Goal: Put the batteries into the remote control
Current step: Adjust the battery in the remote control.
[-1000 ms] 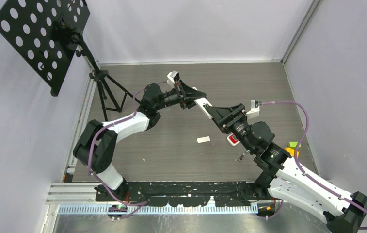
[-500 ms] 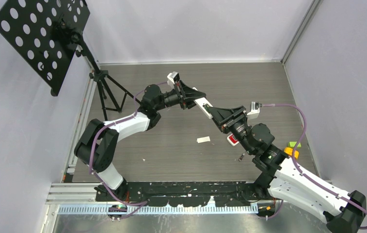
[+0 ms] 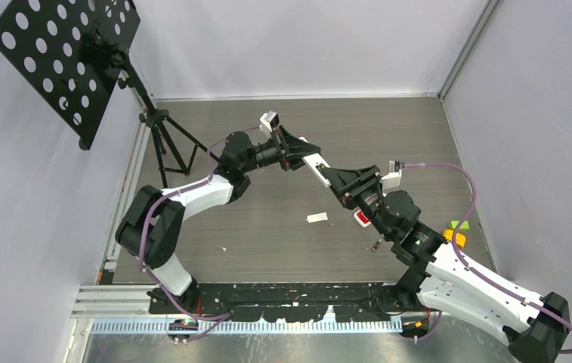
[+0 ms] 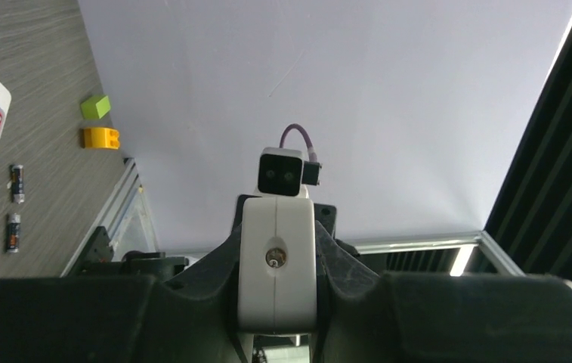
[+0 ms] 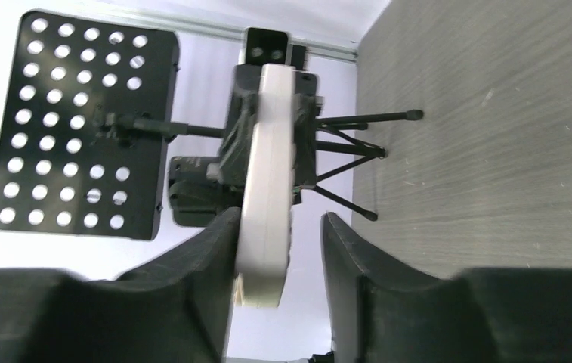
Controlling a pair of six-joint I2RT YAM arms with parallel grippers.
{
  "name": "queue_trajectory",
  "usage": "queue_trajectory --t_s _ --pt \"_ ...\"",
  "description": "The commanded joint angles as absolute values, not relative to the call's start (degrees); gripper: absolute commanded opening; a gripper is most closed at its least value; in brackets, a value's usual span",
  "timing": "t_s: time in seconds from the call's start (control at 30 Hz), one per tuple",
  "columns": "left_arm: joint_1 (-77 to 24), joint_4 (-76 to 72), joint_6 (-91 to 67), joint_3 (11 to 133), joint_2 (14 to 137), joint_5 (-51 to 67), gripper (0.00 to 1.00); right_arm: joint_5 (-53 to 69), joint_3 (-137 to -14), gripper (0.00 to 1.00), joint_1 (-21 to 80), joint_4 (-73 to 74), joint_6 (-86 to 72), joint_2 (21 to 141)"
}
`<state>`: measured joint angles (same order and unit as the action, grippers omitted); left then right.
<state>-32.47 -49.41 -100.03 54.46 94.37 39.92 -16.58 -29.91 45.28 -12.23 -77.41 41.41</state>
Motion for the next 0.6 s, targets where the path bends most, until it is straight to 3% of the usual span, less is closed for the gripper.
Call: queue_trajectory --t_s 0.0,0.1,0.17,0.4,0.57 --pt "-33.33 -49.86 -94.6 55.76 90.61 42.99 0.0 -20.23 -30.78 0.58 45.17 -7.19 -76.15 40.9" --pt "-33.11 -44.61 -89.44 56.63 89.7 43.64 0.0 -20.07 -27.63 0.76 45.15 -9.5 -73.97 37.65" --pt "-33.09 -40.51 -85.14 57.37 88.92 43.97 0.0 -19.05 -25.83 0.8 45.1 -12.17 -72.6 35.08" --pt "-33.12 -28.69 -75.16 59.2 86.23 43.95 0.0 -14.84 -27.32 0.81 45.16 -10.26 -65.81 32.2" --pt "-33.12 -27.43 -74.14 59.71 85.87 44.91 0.0 -12.97 -32.58 0.69 45.1 -1.57 -58.3 33.54"
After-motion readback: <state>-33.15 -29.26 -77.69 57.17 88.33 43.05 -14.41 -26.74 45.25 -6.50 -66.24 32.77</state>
